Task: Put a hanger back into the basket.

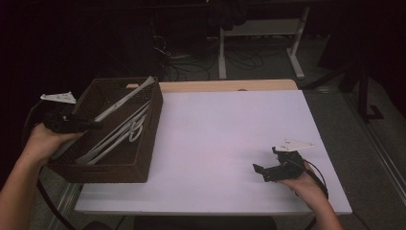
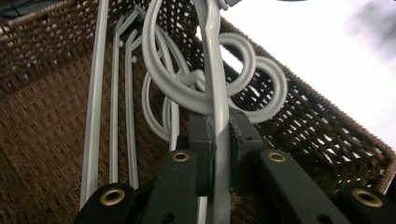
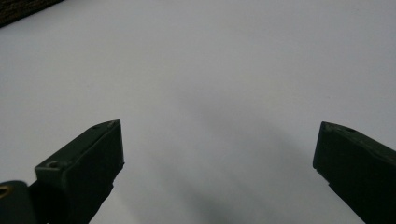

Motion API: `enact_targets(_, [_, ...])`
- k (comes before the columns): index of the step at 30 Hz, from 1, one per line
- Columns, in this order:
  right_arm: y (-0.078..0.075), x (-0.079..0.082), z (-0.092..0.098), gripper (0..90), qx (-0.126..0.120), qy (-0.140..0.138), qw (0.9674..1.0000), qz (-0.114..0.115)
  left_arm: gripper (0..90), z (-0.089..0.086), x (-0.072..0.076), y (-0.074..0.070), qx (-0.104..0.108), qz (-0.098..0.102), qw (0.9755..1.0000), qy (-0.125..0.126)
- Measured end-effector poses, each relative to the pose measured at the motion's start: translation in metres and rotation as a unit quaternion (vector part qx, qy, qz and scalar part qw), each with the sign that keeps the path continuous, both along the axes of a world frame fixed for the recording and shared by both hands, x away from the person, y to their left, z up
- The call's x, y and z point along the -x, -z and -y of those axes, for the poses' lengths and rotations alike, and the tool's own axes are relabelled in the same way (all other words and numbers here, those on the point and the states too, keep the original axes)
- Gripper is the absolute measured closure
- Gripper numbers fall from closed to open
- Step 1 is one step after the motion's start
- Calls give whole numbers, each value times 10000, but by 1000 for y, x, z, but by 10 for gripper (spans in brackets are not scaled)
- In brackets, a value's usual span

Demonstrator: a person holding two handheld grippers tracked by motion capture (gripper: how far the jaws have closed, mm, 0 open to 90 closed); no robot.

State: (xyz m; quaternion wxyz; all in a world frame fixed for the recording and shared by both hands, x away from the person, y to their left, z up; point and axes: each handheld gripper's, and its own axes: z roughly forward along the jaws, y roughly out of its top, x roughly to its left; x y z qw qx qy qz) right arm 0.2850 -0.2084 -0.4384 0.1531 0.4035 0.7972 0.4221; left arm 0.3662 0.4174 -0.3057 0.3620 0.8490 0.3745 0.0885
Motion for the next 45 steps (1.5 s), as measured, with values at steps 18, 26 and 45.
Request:
enact_targets(18, [-1, 0, 2, 15, -10, 14, 10000, 23, 542, 0, -17, 56, -292, -583, 9976, -253])
enact_targets(26, [-6, 0, 1, 15, 0, -28, 10000, 68, 309, 0, -11, 44, 261, -174, 9992, -241])
enact_targets(45, [-45, -11, -5, 15, -154, -434, 9986, 267, 171, 91, 31, 5, 1369, 931, 9845, 581])
